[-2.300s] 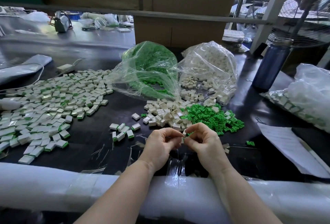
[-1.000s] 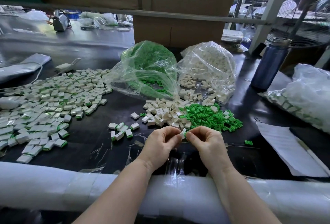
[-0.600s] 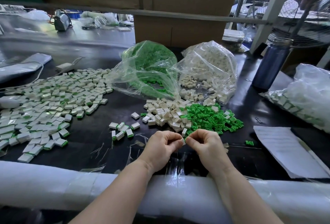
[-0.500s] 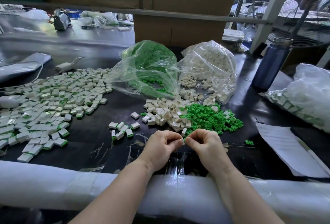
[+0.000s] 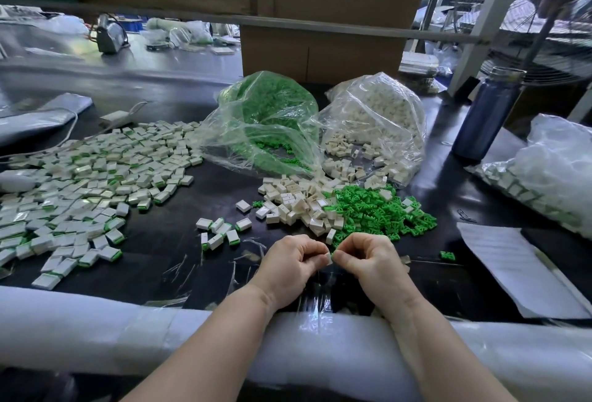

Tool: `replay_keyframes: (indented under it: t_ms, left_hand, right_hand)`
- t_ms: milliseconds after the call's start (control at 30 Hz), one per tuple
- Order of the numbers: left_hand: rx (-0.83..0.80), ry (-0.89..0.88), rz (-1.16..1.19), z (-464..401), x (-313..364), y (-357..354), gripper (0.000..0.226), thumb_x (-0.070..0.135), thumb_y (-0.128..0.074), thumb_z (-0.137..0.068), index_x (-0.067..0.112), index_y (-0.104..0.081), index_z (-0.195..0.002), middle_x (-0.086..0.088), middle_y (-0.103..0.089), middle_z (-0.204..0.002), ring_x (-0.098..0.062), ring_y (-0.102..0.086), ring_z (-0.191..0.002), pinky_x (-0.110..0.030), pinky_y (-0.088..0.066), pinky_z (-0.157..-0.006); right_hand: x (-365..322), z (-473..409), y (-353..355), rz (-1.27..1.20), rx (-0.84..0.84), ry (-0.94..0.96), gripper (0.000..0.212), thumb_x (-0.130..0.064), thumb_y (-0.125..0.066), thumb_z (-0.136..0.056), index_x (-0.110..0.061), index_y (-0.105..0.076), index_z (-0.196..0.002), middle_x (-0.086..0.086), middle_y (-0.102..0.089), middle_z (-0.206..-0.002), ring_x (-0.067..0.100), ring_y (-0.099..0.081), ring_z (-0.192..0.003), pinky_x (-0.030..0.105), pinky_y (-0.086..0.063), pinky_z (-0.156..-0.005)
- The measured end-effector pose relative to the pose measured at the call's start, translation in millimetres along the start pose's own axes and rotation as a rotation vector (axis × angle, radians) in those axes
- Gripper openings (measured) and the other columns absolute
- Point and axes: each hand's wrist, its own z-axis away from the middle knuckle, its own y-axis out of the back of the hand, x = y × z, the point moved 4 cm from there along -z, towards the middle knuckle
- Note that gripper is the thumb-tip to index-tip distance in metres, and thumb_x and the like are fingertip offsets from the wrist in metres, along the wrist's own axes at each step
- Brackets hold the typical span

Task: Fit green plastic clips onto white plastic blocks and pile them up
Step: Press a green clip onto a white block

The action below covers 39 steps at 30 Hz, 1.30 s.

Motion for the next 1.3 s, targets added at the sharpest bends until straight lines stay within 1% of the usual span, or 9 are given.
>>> replay_keyframes:
  t_ms: [100,400,533,633,767,867,1000,1167,1300]
  left_hand:
    - [-0.004,-0.035,-0.050,1,2,0,0.012,0.015,-0.065,-0.086,0.010,-0.072,-0.094,0.011,-0.054,-0.074,-0.009,-0.053,-0.076,-0.022,-0.043,-0.077]
    - [-0.002,-0.109,-0.135,1,7,-1,0.011,0.014,-0.065,-0.086,0.008,-0.072,-0.092,0.004,-0.054,-0.077,-0.018,-0.057,-0.079,-0.032,-0.046,-0.077]
    - [0.057,-0.040,-0.011,1,3,2,0.010,0.014,-0.066,-0.085,0.010,-0.072,-0.091,0.009,-0.060,-0.076,-0.009,-0.056,-0.075,-0.017,-0.044,-0.074]
    - [0.098,0.032,0.146,0,1,4,0.007,0.014,-0.066,-0.084,0.014,-0.071,-0.090,0.000,-0.069,-0.083,-0.007,-0.060,-0.077,-0.012,-0.046,-0.074]
    - [0.100,0.043,0.196,0,1,4,0.006,0.014,-0.067,-0.084,0.017,-0.070,-0.089,-0.004,-0.071,-0.086,-0.007,-0.059,-0.077,-0.015,-0.048,-0.076]
    - [0.098,0.052,0.219,-1,-1,3,0.008,0.014,-0.067,-0.084,0.016,-0.071,-0.091,0.003,-0.069,-0.082,-0.002,-0.059,-0.074,-0.011,-0.047,-0.075]
    - [0.090,0.046,0.256,-2,-1,4,0.011,0.014,-0.068,-0.083,0.025,-0.068,-0.084,0.012,-0.067,-0.077,0.008,-0.058,-0.067,-0.009,-0.046,-0.073]
    - [0.090,0.079,0.342,-1,0,4,0.015,0.012,-0.067,-0.083,0.027,-0.067,-0.079,0.009,-0.067,-0.071,0.000,-0.058,-0.063,-0.013,-0.049,-0.068]
    - [0.091,0.090,0.371,0,1,4,0.014,0.010,-0.066,-0.083,0.024,-0.067,-0.081,0.009,-0.066,-0.068,0.000,-0.057,-0.059,-0.012,-0.049,-0.065]
  right_hand:
    - [1,0,0,0.006,-0.009,-0.002,0.025,-0.002,-0.069,-0.078,-0.016,-0.062,-0.058,-0.008,-0.053,-0.051,0.000,-0.045,-0.049,0.014,-0.039,-0.051]
    - [2,0,0,0.026,-0.023,0.003,0.024,-0.002,-0.069,-0.077,-0.016,-0.062,-0.059,-0.003,-0.055,-0.054,0.005,-0.047,-0.052,0.018,-0.041,-0.054]
    - [0,0,0,-0.051,0.032,0.018,0.023,-0.003,-0.069,-0.078,-0.017,-0.065,-0.060,-0.007,-0.057,-0.050,0.002,-0.049,-0.049,0.016,-0.041,-0.052]
    - [-1,0,-1,-0.158,0.092,0.031,0.020,-0.004,-0.070,-0.079,-0.017,-0.069,-0.064,-0.008,-0.063,-0.053,-0.001,-0.055,-0.051,0.013,-0.043,-0.053]
    - [0,-1,0,-0.259,0.113,0.023,0.020,-0.004,-0.065,-0.084,-0.018,-0.072,-0.071,-0.004,-0.070,-0.065,0.006,-0.063,-0.064,0.015,-0.049,-0.063]
    - [-3,-1,-1,-0.212,0.107,0.076,0.022,0.000,-0.064,-0.084,-0.018,-0.072,-0.077,0.000,-0.071,-0.082,0.005,-0.065,-0.077,0.013,-0.049,-0.074]
    - [-8,1,1,-0.184,0.154,0.132,0.025,0.004,-0.065,-0.081,-0.019,-0.073,-0.080,-0.005,-0.070,-0.091,0.002,-0.065,-0.090,0.013,-0.047,-0.085]
    - [-8,1,-1,-0.277,0.178,0.095,0.035,0.012,-0.054,-0.086,-0.019,-0.069,-0.092,-0.003,-0.070,-0.093,0.000,-0.067,-0.084,0.012,-0.051,-0.074]
    - [-9,2,1,-0.228,0.176,0.112,0.036,0.013,-0.054,-0.085,-0.020,-0.068,-0.093,0.001,-0.070,-0.095,0.005,-0.066,-0.089,0.015,-0.050,-0.082]
